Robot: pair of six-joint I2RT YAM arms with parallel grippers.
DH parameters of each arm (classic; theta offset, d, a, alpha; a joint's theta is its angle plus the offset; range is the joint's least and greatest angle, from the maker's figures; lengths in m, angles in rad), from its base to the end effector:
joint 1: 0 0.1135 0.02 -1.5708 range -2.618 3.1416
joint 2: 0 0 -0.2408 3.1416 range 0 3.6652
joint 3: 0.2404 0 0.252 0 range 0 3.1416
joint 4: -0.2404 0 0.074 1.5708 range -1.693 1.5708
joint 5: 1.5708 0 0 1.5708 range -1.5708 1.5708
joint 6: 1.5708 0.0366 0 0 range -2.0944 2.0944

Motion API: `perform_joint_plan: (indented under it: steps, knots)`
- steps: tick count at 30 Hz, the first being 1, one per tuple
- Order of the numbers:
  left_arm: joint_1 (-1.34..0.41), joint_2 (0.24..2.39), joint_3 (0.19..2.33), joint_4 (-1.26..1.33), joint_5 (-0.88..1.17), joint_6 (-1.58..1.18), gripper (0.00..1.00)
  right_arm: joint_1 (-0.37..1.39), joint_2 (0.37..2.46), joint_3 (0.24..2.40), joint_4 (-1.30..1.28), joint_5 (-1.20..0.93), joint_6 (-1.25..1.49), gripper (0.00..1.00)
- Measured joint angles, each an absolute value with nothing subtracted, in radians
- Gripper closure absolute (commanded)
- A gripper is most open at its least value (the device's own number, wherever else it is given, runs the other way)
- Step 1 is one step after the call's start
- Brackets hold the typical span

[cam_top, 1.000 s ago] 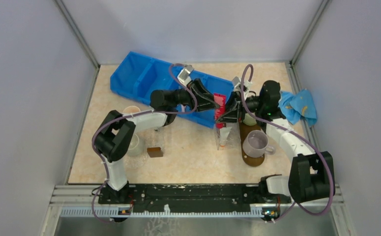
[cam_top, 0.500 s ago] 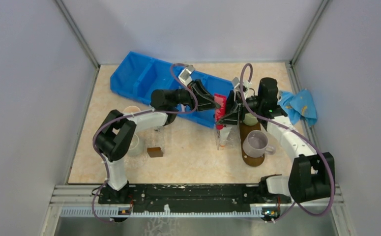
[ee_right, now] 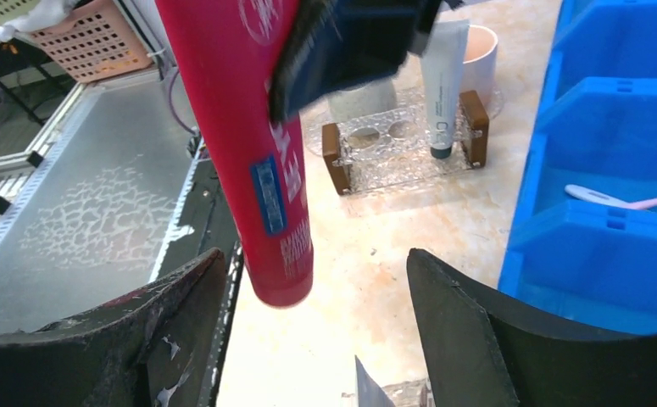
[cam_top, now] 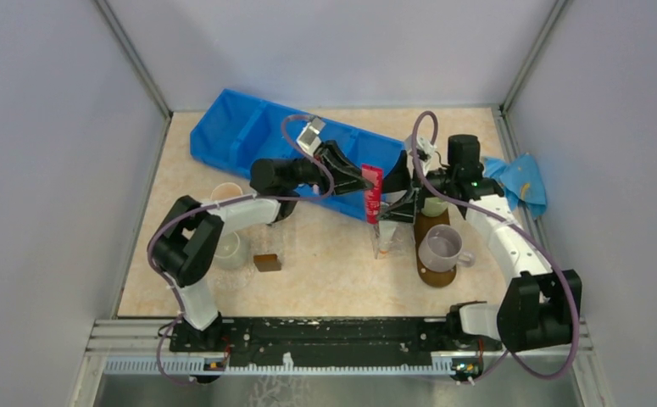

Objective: Prepare toiletry sets of a toothbrush and toothpaste on the tray
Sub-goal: Place the toothpaste in the toothpaste holder.

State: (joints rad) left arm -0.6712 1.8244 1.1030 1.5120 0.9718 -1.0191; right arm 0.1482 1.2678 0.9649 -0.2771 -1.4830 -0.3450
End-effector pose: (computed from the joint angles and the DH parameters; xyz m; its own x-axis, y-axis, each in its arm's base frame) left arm 0.2712 -0.2540 0.2973 -0.3943 -0.3000 -0.8686 0.8962 -0.3344 -0.2914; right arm 0.2560 0.0751 0.2853 -0.2270 -0.0639 -0.9718 -0.9710 -0.0615 0.2309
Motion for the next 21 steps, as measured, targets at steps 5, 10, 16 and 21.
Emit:
perform_joint_plan:
  steps: [5,10,16,21]
  knots:
    - [-0.665,1.685,1.028,1.416,0.933,-0.865,1.0,0.112,1.231,0.965,-0.355,-1.46,-0.421,0.21]
    - [-0.665,1.473,0.934,1.217,0.824,-0.664,1.0,0.089,1.19,0.965,-0.416,-1.441,-0.488,0.21]
    - [-0.666,1.161,0.749,0.981,0.579,-0.465,1.0,0.084,1.159,0.965,-0.472,-1.401,-0.542,0.21]
    - [-0.685,0.911,0.597,0.727,0.303,-0.363,1.0,0.084,1.146,0.966,-0.481,-1.35,-0.551,0.21]
